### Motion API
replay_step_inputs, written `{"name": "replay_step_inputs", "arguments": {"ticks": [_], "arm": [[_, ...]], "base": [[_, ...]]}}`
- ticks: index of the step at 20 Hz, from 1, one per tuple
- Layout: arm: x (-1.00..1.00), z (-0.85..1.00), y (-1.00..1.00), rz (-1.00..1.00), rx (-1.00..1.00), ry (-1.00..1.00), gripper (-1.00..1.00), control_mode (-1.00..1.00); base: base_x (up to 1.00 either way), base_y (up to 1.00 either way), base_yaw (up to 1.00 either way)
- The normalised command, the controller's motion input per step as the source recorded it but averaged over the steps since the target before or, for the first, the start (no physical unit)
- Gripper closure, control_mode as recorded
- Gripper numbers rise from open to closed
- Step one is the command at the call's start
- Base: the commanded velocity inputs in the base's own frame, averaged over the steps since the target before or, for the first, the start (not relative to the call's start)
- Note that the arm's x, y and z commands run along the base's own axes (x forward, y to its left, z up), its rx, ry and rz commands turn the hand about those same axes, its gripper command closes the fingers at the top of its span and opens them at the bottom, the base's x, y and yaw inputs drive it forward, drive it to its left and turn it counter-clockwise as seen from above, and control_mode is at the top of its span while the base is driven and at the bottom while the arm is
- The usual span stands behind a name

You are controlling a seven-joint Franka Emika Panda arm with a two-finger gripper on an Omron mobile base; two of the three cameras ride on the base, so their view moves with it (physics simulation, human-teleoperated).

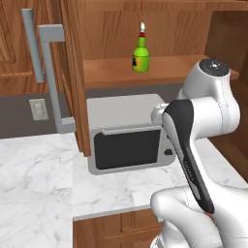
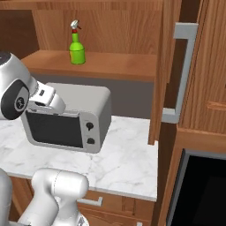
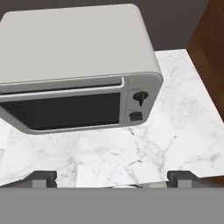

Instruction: Locate and retrieve the spray and soap dispenser from the cabinet. Place them next to the sink.

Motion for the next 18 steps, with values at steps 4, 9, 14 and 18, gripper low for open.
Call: {"name": "replay_step_inputs", "arguments": {"ticks": [4, 9, 14, 18], "arm": [[0.00, 0.00, 0.00, 0.00, 0.00, 0.00, -1.00, 1.00], [0.00, 0.00, 0.00, 0.00, 0.00, 0.00, -1.00, 1.00], [0.00, 0.00, 0.00, 0.00, 0.00, 0.00, -1.00, 1.00], [0.00, 0.00, 0.00, 0.00, 0.00, 0.00, -1.00, 1.00]], "base": [[0.57, 0.02, 0.02], [0.67, -0.06, 0.00], [0.03, 0.00, 0.00], [0.00, 0.00, 0.00]]}}
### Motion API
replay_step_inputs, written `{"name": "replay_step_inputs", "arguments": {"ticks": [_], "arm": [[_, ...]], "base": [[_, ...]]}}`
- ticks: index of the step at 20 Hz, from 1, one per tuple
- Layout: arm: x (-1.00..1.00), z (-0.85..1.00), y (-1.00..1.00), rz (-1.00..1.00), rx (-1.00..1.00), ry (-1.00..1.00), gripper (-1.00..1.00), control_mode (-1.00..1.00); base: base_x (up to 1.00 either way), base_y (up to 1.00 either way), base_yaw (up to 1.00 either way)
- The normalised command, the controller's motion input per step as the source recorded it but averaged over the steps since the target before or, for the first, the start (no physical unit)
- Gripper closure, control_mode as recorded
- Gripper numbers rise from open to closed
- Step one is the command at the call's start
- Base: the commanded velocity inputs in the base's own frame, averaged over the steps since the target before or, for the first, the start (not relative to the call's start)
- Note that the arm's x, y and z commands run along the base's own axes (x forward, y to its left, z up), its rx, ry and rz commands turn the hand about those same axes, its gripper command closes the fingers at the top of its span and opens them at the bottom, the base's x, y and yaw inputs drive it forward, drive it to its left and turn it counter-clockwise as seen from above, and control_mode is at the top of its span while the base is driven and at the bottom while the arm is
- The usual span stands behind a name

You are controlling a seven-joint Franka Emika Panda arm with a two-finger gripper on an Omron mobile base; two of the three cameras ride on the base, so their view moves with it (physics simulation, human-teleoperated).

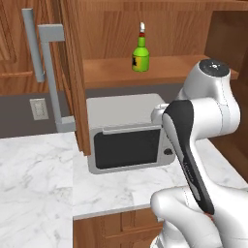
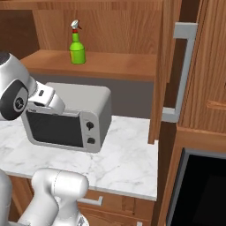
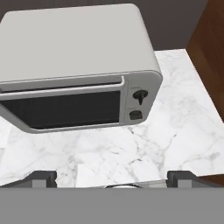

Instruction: Locate and retrieve the spray and soap dispenser from the cabinet. Place them next to the sink.

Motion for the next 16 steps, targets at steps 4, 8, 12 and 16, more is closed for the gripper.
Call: {"name": "replay_step_inputs", "arguments": {"ticks": [4, 8, 12, 16], "arm": [[-0.08, 0.06, 0.03, 0.00, 0.00, -0.06, -1.00, -1.00], [-0.18, 0.32, 0.06, -0.01, -0.08, -0.21, -1.00, -1.00], [-0.02, 0.46, 0.22, -0.01, -0.15, -0.18, -1.00, -1.00], [0.17, 0.45, 0.00, 0.00, -0.06, -0.19, -1.00, -1.00]], "base": [[-0.01, 0.03, 0.00], [0.00, 0.00, 0.00], [0.00, 0.00, 0.00], [0.00, 0.00, 0.00]]}}
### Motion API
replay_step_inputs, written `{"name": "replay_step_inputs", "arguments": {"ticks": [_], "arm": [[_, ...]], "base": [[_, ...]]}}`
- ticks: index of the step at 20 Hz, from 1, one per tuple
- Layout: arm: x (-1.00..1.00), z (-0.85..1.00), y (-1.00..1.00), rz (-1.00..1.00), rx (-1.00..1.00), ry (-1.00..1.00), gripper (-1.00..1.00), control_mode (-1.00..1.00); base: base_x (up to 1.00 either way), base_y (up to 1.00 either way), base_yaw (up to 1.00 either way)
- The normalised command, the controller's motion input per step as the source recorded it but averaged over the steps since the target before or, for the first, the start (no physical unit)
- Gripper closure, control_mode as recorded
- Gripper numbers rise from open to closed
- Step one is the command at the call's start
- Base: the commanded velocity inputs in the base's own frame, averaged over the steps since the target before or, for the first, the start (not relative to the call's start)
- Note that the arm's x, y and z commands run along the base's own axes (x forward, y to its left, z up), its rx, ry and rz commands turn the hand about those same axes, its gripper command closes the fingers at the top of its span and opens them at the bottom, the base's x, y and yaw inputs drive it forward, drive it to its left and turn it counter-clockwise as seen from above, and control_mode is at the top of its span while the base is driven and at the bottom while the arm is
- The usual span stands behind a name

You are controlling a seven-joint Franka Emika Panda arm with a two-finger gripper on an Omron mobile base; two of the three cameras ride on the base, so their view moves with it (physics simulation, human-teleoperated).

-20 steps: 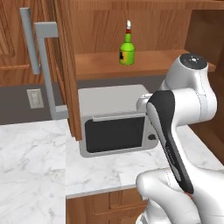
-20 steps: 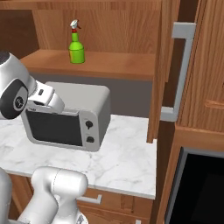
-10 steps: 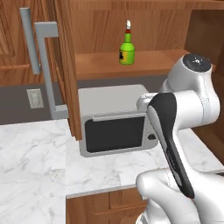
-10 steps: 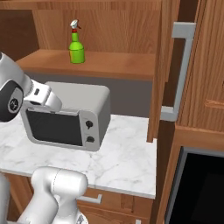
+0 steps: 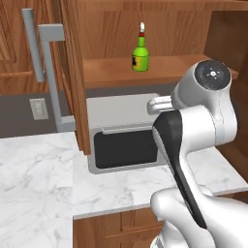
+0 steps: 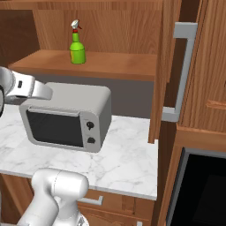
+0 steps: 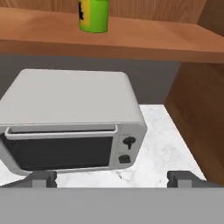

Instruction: Locate and retrieve the spray and soap dispenser from the cabinet. Place them next to the sink.

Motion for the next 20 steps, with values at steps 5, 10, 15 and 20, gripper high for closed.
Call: {"name": "replay_step_inputs", "arguments": {"ticks": [5, 10, 15, 20], "arm": [[0.23, 0.31, -0.22, 0.00, 0.07, -0.13, -1.00, -1.00], [0.30, 0.20, -0.10, 0.00, 0.08, -0.10, -1.00, -1.00], [0.25, 0.22, -0.01, -0.01, 0.02, -0.02, -1.00, -1.00], [0.39, 0.18, -0.01, 0.01, 0.00, 0.00, -1.00, -1.00]], "base": [[0.00, 0.00, 0.00], [0.00, 0.00, 0.00], [0.00, 0.00, 0.00], [0.00, 0.00, 0.00]]}}
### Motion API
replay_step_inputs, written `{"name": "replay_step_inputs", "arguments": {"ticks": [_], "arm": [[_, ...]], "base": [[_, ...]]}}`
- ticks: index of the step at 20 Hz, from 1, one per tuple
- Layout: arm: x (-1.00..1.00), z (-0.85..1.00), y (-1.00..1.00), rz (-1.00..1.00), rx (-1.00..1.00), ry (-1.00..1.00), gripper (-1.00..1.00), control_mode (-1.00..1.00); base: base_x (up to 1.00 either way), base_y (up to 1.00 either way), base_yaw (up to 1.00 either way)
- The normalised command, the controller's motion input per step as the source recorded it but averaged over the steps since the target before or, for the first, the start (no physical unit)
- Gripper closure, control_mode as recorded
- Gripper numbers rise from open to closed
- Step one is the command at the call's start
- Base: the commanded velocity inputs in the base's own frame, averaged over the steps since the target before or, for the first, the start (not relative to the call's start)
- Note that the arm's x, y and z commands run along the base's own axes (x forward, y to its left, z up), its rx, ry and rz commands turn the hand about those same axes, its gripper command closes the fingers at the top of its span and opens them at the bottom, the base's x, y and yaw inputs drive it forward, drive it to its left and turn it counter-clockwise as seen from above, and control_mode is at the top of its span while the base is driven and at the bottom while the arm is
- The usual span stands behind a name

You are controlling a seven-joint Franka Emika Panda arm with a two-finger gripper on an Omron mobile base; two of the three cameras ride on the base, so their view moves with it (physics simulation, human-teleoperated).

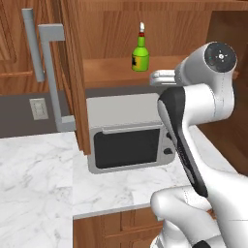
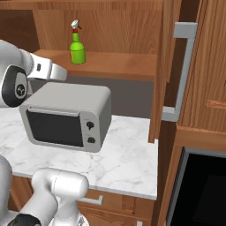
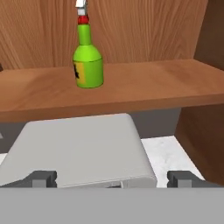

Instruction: Locate and retrieve the spray and soap dispenser from the cabinet. Place them next to the sink.

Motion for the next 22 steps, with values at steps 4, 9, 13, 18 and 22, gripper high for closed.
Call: {"name": "replay_step_inputs", "arguments": {"ticks": [4, 9, 13, 18, 22], "arm": [[0.42, 0.24, 0.00, 0.07, 0.00, 0.00, -1.00, -1.00], [0.25, 0.20, 0.00, 0.08, 0.00, -0.06, -1.00, -1.00], [0.20, 0.20, 0.00, 0.09, 0.00, -0.08, -1.00, -1.00], [0.36, 0.04, 0.00, 0.10, -0.01, -0.07, -1.00, -1.00], [0.44, 0.00, 0.00, 0.10, -0.05, -0.05, -1.00, -1.00]], "base": [[0.00, 0.00, 0.00], [0.00, 0.00, 0.00], [0.00, 0.00, 0.00], [0.00, 0.00, 0.00], [0.00, 0.00, 0.00]]}}
